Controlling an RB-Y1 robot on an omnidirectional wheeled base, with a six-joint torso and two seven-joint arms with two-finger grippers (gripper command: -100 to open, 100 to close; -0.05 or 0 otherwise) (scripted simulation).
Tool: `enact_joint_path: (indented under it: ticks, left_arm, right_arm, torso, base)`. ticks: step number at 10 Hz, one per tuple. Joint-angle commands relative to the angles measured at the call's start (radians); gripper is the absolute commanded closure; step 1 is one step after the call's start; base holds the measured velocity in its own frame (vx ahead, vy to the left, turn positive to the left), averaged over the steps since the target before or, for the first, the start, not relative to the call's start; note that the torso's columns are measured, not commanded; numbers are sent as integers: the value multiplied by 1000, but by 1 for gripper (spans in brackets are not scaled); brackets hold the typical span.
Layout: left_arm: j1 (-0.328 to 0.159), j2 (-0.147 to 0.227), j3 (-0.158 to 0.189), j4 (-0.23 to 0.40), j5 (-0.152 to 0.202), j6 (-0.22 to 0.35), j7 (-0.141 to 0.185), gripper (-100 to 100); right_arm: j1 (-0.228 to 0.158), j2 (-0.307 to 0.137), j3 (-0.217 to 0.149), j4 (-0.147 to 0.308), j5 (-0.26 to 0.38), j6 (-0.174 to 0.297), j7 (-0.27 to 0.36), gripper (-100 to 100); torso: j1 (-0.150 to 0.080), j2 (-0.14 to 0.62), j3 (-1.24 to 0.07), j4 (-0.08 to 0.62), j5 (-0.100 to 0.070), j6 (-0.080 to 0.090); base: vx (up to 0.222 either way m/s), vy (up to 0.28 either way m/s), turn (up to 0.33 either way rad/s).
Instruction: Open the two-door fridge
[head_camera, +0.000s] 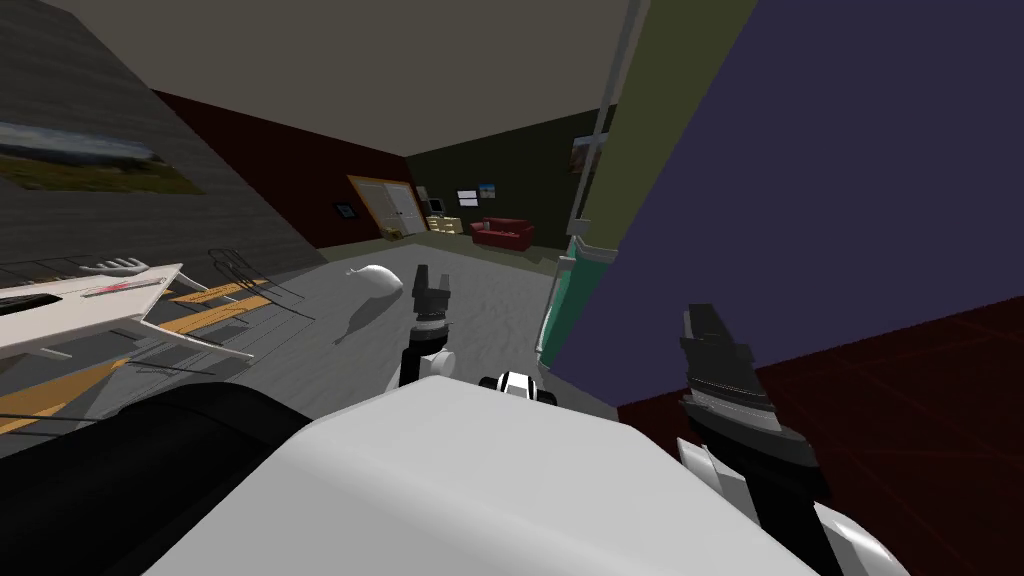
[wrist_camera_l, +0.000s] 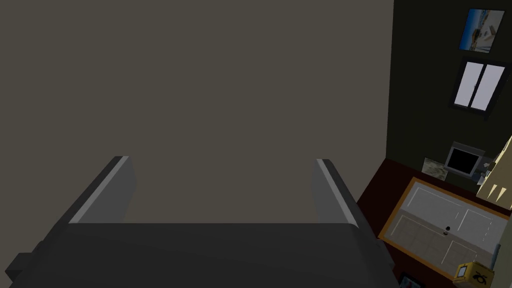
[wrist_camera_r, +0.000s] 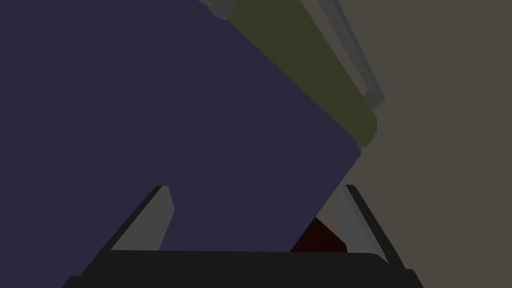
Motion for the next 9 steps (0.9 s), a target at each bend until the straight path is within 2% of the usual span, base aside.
enact_joint_path:
  ticks: [1,2,4,5,7,8,9]
  left_arm:
    - [0,0,0,0,0,0,0,0]
    - [0,0,0,0,0,0,0,0]
    - [0,0,0,0,0,0,0,0]
    - [0,0,0,0,0,0,0,0]
    - [0,0,0,0,0,0,0,0]
    - [0,0,0,0,0,0,0,0]
    - [0,0,0,0,0,0,0,0]
  right_arm:
    - [39,-10,-69,-7,46,23,36,-100]
    - [39,-10,-78,-7,46,23,36,-100]
    - [88,-16,-149,-11,113,50,89,-100]
    - [88,-16,-170,-11,117,50,89,-100]
    - [136,-19,-240,-15,182,76,143,-100]
    - [136,-19,-265,-15,190,76,143,-100]
    - [159,-19,-297,-16,228,88,170,-100]
  torso:
    - [0,1,0,0,0,1]
    - [2,0,0,0,0,0]
    - [1,0,0,0,0,0]
    - [3,-2,-2,-1,1,0]
    - [1,1,0,0,0,0]
    - [1,0,0,0,0,0]
    - [0,0,0,0,0,1]
  base:
    - [63,38,201]
    - [54,27,89]
    - [83,49,245]
    - [82,43,101]
    - [78,49,231]
    - [74,37,110]
    - [61,42,197]
